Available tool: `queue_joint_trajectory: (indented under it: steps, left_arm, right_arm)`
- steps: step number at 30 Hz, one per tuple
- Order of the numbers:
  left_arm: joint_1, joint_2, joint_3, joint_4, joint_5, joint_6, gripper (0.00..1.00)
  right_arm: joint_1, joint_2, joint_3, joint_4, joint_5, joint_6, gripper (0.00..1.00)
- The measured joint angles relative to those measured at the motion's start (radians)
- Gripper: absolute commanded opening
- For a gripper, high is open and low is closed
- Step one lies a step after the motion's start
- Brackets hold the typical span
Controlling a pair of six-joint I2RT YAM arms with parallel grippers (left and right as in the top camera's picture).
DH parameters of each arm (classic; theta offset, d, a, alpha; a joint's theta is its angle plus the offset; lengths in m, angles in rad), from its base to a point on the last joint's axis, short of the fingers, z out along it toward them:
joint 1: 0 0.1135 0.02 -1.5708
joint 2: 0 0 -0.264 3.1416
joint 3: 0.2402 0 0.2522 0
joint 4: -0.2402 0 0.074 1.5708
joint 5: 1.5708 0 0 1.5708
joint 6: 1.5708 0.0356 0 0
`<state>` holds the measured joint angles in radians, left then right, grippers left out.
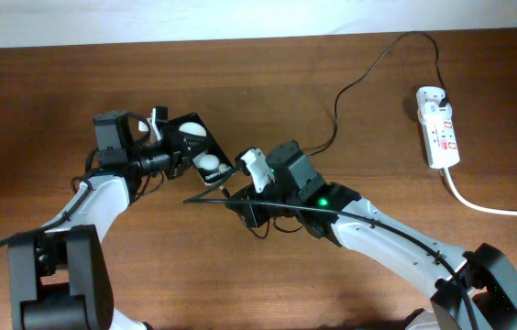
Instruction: Plug charger to phone and switch on socket
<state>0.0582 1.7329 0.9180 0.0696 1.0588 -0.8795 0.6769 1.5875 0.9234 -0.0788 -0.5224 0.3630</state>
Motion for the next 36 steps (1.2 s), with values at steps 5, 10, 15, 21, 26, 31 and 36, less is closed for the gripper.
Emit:
queue_joint_trajectory:
  steps: [5, 10, 15, 21, 26, 31, 36]
  left_arm:
    - [0.0, 0.0, 0.0, 0.0, 0.0, -0.016, 0.0]
    - [0.0, 0.0, 0.0, 0.009, 0.008, -0.01, 0.0]
    - [0.0, 0.0, 0.0, 0.048, 0.071, 0.0, 0.0]
    - [0.0, 0.0, -0.001, 0.056, 0.087, 0.019, 0.0]
    - [0.0, 0.0, -0.001, 0.066, 0.087, 0.042, 0.0]
    - [0.0, 0.0, -0.001, 0.066, 0.086, 0.077, 0.0]
    - [0.0, 0.0, -0.001, 0.066, 0.087, 0.095, 0.01]
  right_arm:
    - [0.0, 0.0, 0.0, 0.013, 0.002, 0.0, 0.04]
    - [0.0, 0.0, 0.0, 0.014, 0.021, 0.043, 0.04]
    - [0.0, 0.0, 0.0, 0.047, 0.028, 0.082, 0.04]
    - [0.0, 0.0, 0.0, 0.019, -0.021, 0.087, 0.04]
    - [-0.001, 0.0, 0.0, -0.011, -0.049, 0.085, 0.04]
    - [-0.031, 0.0, 0.0, 0.005, -0.069, 0.082, 0.04]
    - [-0.04, 0.0, 0.0, 0.039, -0.079, 0.082, 0.04]
